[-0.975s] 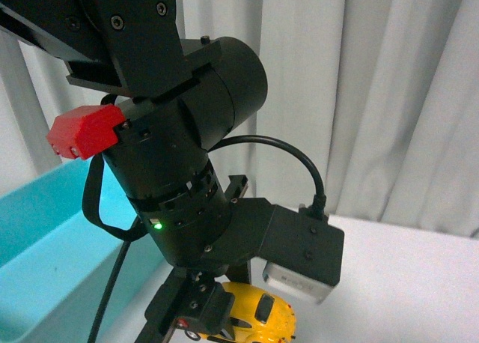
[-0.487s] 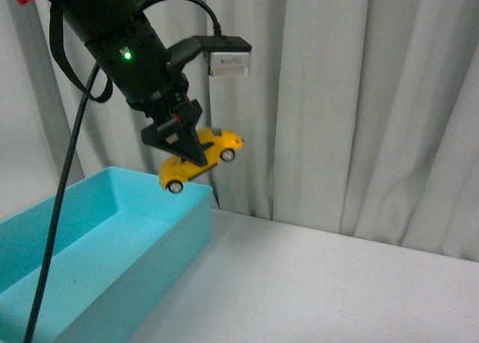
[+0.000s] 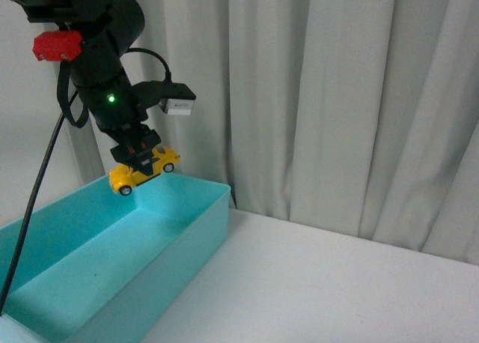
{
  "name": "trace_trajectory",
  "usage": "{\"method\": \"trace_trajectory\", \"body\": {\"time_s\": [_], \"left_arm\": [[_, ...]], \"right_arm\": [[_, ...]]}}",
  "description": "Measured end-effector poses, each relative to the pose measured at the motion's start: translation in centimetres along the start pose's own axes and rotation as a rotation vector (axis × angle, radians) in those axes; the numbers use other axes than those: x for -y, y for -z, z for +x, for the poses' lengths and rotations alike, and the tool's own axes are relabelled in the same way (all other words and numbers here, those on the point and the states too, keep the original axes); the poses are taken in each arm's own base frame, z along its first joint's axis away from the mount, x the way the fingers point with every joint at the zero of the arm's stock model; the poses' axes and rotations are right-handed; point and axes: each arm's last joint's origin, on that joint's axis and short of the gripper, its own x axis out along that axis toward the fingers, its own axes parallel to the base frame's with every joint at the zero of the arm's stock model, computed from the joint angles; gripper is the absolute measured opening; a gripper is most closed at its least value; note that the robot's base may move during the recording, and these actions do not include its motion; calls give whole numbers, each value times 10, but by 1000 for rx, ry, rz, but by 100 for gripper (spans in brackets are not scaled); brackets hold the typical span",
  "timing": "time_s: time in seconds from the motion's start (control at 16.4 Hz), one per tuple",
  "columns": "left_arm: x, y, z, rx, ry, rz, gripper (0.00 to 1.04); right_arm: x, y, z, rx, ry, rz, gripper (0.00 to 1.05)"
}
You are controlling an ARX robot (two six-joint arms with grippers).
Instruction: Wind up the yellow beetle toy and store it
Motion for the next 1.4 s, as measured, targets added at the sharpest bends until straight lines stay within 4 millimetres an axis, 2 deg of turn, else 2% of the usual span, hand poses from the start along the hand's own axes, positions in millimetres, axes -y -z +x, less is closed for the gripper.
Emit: {"method": "trace_trajectory", "body": {"time_s": [0.18,0.55,0.73,0.91,1.4], "left_arm": [[0,15,25,-70,17,-23,40],[-10,44,57,-163,-3,-123,40],[-10,52,68,-183,0,-146,40],[-8,59,87,-194,28,-234,40],[3,69,101,-269,34,-270,40]], "right_arm": [[0,0,0,0,0,0,98],[0,0,0,0,0,0,98],[0,0,0,0,0,0,98],[0,0,0,0,0,0,98],[0,0,0,0,0,0,98]]}}
